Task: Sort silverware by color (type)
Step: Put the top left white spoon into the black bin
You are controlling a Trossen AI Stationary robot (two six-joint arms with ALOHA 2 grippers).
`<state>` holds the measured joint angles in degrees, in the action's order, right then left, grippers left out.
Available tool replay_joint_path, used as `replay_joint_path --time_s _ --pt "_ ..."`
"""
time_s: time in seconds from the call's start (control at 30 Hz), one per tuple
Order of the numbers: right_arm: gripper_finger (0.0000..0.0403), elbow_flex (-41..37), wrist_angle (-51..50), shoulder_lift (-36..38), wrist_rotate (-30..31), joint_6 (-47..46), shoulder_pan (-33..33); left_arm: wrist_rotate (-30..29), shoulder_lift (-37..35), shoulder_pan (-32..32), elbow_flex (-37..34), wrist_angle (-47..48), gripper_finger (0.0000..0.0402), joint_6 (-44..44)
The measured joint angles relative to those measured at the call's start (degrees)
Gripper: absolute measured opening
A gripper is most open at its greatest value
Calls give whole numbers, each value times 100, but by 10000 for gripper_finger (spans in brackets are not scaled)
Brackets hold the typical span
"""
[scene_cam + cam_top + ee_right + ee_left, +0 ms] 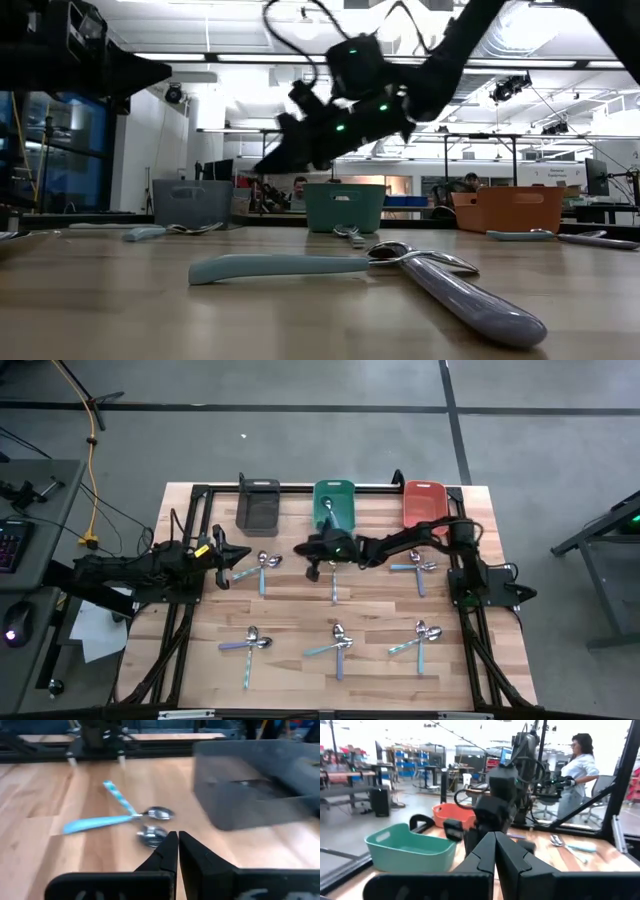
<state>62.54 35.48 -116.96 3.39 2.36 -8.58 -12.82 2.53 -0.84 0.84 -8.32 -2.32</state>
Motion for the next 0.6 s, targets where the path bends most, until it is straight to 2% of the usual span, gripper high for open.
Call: replay_joint_path --time_s 0.2,0.3,0.43,0.6 --pt "0 -1154 167 1147 -95 505 -280 -152 318 -15 2 38 1 1" --pt "0 -1810 252 1839 -359 799 -446 -178 647 -21 3 41 1 -48" --pt "0 -2575 247 2789 -402 1018 -657 -209 1216 -28 13 121 1 -194" --pt "0 -3227 253 3760 -434 1024 -807 22 1938 -27 473 967 1 -825"
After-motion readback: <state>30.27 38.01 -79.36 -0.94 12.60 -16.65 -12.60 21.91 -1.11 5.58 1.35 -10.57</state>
